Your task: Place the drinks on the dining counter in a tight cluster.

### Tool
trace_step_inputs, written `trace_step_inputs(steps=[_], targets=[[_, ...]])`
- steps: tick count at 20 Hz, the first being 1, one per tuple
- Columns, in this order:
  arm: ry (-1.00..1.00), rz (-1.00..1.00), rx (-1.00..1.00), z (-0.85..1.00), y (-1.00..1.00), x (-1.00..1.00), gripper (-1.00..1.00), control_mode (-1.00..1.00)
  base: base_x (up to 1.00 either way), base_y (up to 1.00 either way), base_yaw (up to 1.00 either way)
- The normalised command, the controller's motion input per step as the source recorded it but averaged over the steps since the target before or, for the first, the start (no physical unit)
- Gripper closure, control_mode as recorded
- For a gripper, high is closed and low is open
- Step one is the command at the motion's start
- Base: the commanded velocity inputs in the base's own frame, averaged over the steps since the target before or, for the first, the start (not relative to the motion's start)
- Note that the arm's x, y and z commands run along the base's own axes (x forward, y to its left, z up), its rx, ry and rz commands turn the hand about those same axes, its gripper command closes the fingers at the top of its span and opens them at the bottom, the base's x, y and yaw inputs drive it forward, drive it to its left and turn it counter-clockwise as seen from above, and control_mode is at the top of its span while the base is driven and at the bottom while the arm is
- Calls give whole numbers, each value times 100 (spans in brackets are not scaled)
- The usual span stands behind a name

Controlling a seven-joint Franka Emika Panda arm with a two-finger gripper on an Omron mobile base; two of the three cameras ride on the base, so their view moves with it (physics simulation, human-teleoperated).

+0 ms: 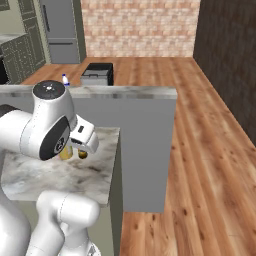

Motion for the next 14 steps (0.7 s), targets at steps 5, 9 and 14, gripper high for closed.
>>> trace_step_inputs(steps=[5, 9, 14], targets=[[0, 0, 0, 0, -2, -9, -100, -100, 0, 0, 0], [0, 0, 0, 0, 0, 0, -100, 100, -80, -58, -20], [0, 0, 0, 0, 0, 0, -100, 100, -57, -77, -16]])
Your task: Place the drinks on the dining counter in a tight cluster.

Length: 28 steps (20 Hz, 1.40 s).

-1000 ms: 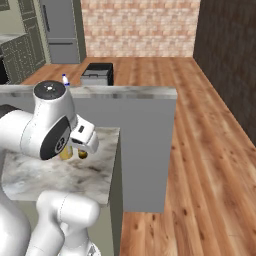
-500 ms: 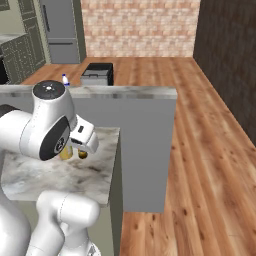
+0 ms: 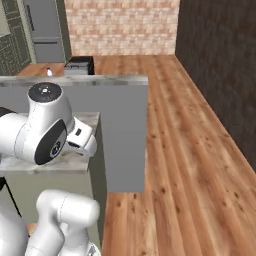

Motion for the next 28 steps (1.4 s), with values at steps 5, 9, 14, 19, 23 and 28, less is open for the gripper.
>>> trace_step_inputs(steps=[5, 9, 14, 19, 23, 28], targets=[[0, 0, 0, 0, 0, 0, -100, 100, -13, -98, -15], [0, 0, 0, 0, 0, 0, -100, 100, 61, -100, 12], [0, 0, 0, 0, 0, 0, -100, 100, 63, -100, 21], [0, 0, 0, 0, 0, 0, -100, 100, 72, -76, 12], [0, 0, 0, 0, 0, 0, -100, 100, 100, -63, 24], [0, 0, 0, 0, 0, 0, -100, 100, 100, -40, 33]])
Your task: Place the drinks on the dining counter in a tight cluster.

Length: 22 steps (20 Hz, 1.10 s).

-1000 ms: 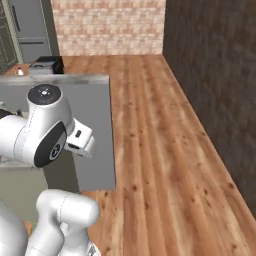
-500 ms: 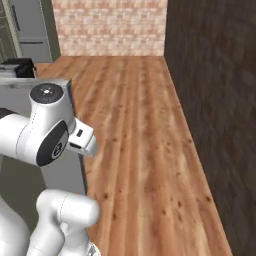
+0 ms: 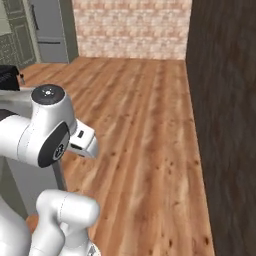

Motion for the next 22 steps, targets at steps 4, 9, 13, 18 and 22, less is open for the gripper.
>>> trace_step_inputs(steps=[4, 9, 13, 18, 22], targets=[[0, 0, 0, 0, 0, 0, -100, 100, 100, -4, 44], [0, 0, 0, 0, 0, 0, -100, 100, 95, -3, 44], [0, 0, 0, 0, 0, 0, -100, 100, 95, -19, 47], [0, 0, 0, 0, 0, 0, -100, 100, 100, -52, 61], [0, 0, 0, 0, 0, 0, -100, 100, 100, -44, 66]])
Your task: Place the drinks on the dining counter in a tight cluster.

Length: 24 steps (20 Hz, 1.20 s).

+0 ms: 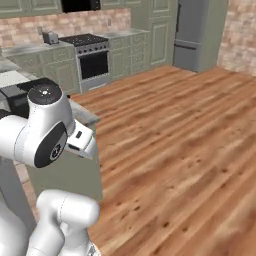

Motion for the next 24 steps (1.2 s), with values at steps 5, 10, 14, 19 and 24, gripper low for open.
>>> trace_step_inputs(steps=[5, 10, 14, 19, 24], targets=[[0, 0, 0, 0, 0, 0, -100, 100, 100, -49, 67], [0, 0, 0, 0, 0, 0, -100, 100, 100, -64, 65], [0, 0, 0, 0, 0, 0, -100, 100, 100, -71, 63], [0, 0, 0, 0, 0, 0, -100, 100, 100, -75, 62], [0, 0, 0, 0, 0, 0, -100, 100, 100, -82, 60]])
